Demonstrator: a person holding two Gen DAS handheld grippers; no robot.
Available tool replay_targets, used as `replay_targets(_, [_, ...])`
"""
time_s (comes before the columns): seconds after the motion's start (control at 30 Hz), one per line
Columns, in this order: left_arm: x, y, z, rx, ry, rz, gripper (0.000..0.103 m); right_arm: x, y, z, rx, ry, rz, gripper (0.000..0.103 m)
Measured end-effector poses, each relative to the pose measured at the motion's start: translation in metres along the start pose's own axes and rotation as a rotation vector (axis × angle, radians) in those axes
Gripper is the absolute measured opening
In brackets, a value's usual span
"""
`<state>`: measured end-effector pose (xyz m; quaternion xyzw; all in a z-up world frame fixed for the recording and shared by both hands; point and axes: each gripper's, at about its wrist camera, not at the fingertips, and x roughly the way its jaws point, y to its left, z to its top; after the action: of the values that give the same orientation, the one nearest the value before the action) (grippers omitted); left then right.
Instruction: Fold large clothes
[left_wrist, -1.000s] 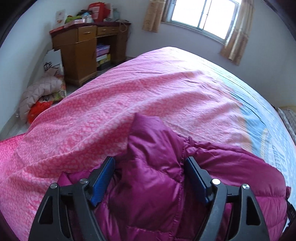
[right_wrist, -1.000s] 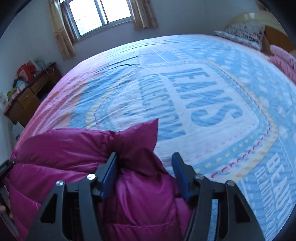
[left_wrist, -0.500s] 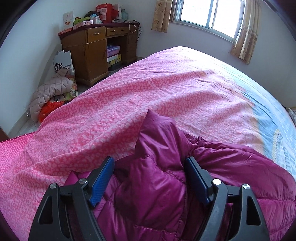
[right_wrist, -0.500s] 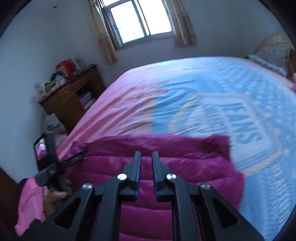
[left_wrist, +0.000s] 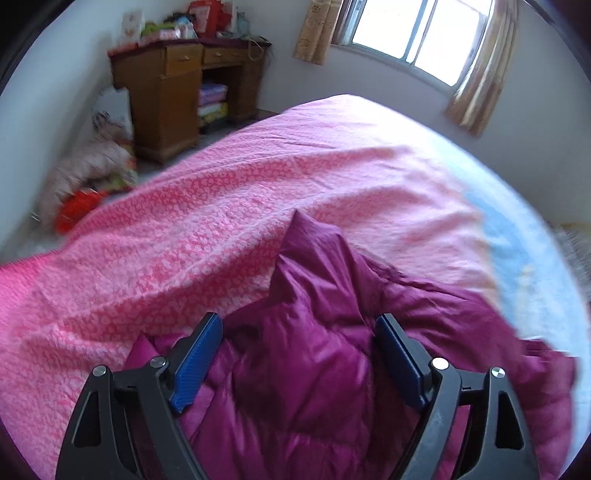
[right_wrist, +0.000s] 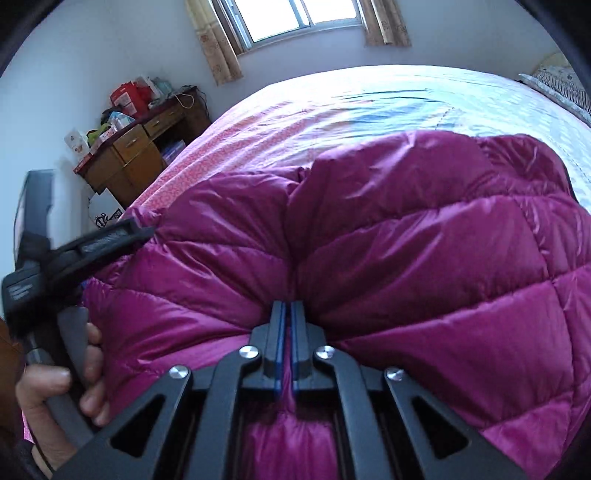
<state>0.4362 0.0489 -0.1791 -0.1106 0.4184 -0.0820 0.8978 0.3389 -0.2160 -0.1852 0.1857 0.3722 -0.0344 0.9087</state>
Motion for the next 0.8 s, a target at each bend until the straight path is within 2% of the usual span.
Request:
replay_targets(0.07, [-0.023, 0.015, 0.000, -0.056, 0.004, -0.083, 0.085, 0.001, -0.001, 0.002, 0.001, 0.000, 0.004, 0.000])
replay_targets(0.17, [-0.072, 0.046, -0.011, -0.133, -0.041, -0.129, 0.085, 0.000, -0.001, 0.000, 0.005, 0.001, 0.007, 0.000])
replay_targets(0.27, [-0.102, 0.065, -0.036, -0.149, -0.049, -0.060, 0.085, -0.002, 0.000, -0.001, -0.002, -0.001, -0.002, 0.000])
replay_targets(0.37, [-0.123, 0.077, -0.071, -0.162, -0.047, -0.045, 0.085, 0.000, 0.001, 0.001, -0.002, -0.002, -0.001, 0.000])
replay_targets(0.57, [-0.126, 0.084, -0.129, -0.311, -0.026, -0.092, 0.085, 0.001, 0.006, 0.002, -0.010, -0.003, -0.014, 0.000])
replay_targets(0.63, [-0.127, 0.073, -0.131, -0.302, -0.079, -0.058, 0.087, 0.001, 0.005, 0.003, -0.010, -0.003, -0.015, 0.000])
replay_targets(0.7, [-0.120, 0.063, -0.127, -0.295, -0.057, -0.067, 0.088, 0.000, 0.006, 0.002, -0.005, -0.003, -0.011, 0.000])
replay_targets(0.8, [-0.111, 0.051, -0.123, -0.296, -0.072, -0.093, 0.088, 0.000, 0.008, 0.003, -0.003, -0.002, -0.010, 0.000])
